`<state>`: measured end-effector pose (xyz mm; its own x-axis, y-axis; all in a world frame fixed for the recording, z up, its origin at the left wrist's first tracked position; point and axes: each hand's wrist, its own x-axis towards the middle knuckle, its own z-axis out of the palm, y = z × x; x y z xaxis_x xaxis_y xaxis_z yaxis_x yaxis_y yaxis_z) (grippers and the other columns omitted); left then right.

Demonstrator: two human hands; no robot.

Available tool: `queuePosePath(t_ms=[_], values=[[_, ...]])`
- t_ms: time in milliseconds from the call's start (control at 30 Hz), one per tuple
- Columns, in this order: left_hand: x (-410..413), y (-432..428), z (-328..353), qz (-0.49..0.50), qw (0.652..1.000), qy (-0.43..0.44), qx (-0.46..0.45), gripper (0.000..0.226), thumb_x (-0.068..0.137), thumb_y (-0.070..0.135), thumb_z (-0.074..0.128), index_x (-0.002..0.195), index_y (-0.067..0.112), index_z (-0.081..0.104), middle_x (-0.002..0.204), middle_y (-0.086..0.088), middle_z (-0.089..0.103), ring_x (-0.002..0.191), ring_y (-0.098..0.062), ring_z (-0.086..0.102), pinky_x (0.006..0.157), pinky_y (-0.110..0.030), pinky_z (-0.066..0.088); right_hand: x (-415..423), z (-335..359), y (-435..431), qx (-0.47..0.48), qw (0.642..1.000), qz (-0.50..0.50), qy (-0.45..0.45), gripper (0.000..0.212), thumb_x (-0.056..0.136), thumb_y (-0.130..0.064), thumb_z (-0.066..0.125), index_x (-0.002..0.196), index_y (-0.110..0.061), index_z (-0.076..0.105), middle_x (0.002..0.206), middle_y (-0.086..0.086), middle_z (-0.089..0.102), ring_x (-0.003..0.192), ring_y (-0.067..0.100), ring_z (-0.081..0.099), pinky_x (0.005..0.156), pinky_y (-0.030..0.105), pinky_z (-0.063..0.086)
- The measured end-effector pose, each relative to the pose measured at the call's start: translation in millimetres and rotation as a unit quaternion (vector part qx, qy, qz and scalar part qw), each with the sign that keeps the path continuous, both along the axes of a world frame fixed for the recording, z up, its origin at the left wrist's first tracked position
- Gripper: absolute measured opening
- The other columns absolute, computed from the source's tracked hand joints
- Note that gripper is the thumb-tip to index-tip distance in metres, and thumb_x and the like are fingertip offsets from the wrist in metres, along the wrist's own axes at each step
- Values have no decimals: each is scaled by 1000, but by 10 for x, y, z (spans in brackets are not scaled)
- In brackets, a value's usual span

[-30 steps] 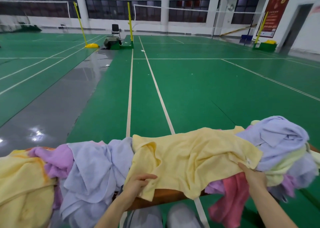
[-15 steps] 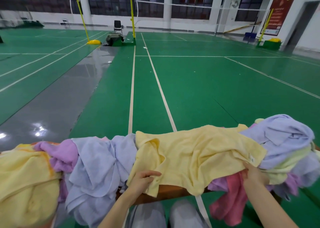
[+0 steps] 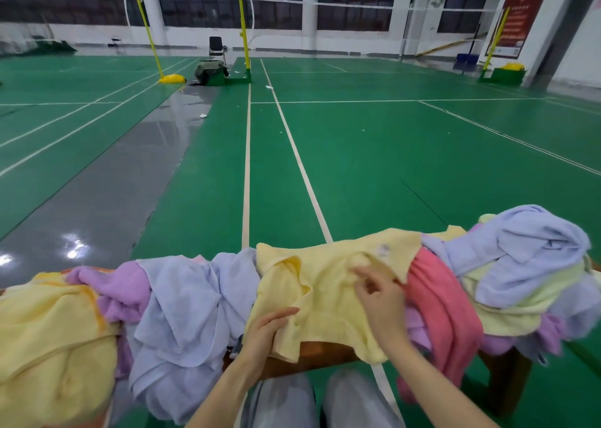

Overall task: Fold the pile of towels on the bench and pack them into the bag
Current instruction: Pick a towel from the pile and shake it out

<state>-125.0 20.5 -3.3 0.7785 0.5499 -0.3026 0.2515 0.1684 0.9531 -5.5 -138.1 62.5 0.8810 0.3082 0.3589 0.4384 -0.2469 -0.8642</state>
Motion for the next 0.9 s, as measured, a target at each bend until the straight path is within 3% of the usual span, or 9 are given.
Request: queuePosePath(t_ms=[33, 100, 167, 267, 467, 567, 733, 833, 900], values=[[6, -12, 11, 12, 1000, -12, -22, 33, 91, 3, 49, 84, 18, 78, 115, -1, 64, 108, -15, 55, 95, -30, 44, -81, -85, 103, -40, 997, 57, -16, 30, 79, 8, 61, 93, -17, 72, 84, -11, 63, 81, -9, 54, 73, 10, 41], [41, -54, 91, 36, 994, -40, -92, 31, 95, 3, 45, 85, 8, 74, 104, -10, 66, 97, -21, 59, 80, -26, 52, -253, -248, 252, -101, 985, 140, -30, 27, 83, 2, 60, 95, -18, 73, 86, -16, 57, 90, -16, 47, 81, 10, 40], [80, -94, 211, 75, 982, -62, -159, 23, 96, 8, 45, 87, 4, 67, 86, -10, 66, 81, -19, 61, 61, -22, 54, -393, -382, 328, -111, 979, 170, -15, 26, 83, -7, 57, 96, -22, 74, 87, -19, 50, 92, -15, 48, 81, 7, 39], [71, -106, 312, 86, 983, -60, -154, 19, 95, 21, 51, 82, 10, 61, 71, -6, 57, 65, -16, 55, 50, -23, 46, -529, -523, 363, -96, 980, 177, 2, 35, 74, -13, 51, 94, -36, 68, 85, -21, 54, 90, -5, 54, 78, 10, 42], [41, -177, 430, 84, 983, -43, -155, 15, 90, 17, 57, 75, 14, 58, 63, -1, 53, 63, -13, 48, 53, -24, 35, -560, -570, 284, -106, 978, 176, -29, 14, 73, -30, 36, 82, -34, 46, 80, -20, 49, 81, 1, 52, 71, 14, 40], [79, -234, 480, 87, 978, -27, -187, 14, 89, 13, 57, 75, 13, 53, 60, -2, 50, 57, -13, 47, 52, -24, 37, -550, -592, 260, -127, 971, 190, -68, 12, 76, -30, 33, 81, -34, 42, 83, -14, 49, 79, 3, 51, 70, 18, 41], [114, -292, 500, 74, 988, -12, -137, 22, 90, -1, 43, 72, 10, 46, 65, -9, 45, 57, -14, 44, 54, -25, 36, -564, -620, 233, -143, 966, 204, -65, 15, 80, -39, 30, 86, -35, 43, 91, -15, 47, 82, 2, 49, 70, 13, 41], [100, -281, 503, 75, 989, -19, -126, 19, 92, -2, 40, 86, 8, 56, 73, -10, 54, 65, -17, 50, 60, -27, 40, -570, -607, 197, -129, 970, 203, -20, 21, 84, -40, 38, 98, -36, 53, 98, -16, 54, 92, 3, 52, 78, 21, 47], [101, -266, 496, 76, 990, -13, -115, 21, 93, -2, 44, 104, 10, 57, 87, -11, 63, 74, -20, 58, 63, -27, 46, -573, -592, 188, -123, 970, 209, 10, 25, 84, -35, 49, 105, -45, 46, 104, -20, 55, 96, 0, 52, 82, 18, 46]])
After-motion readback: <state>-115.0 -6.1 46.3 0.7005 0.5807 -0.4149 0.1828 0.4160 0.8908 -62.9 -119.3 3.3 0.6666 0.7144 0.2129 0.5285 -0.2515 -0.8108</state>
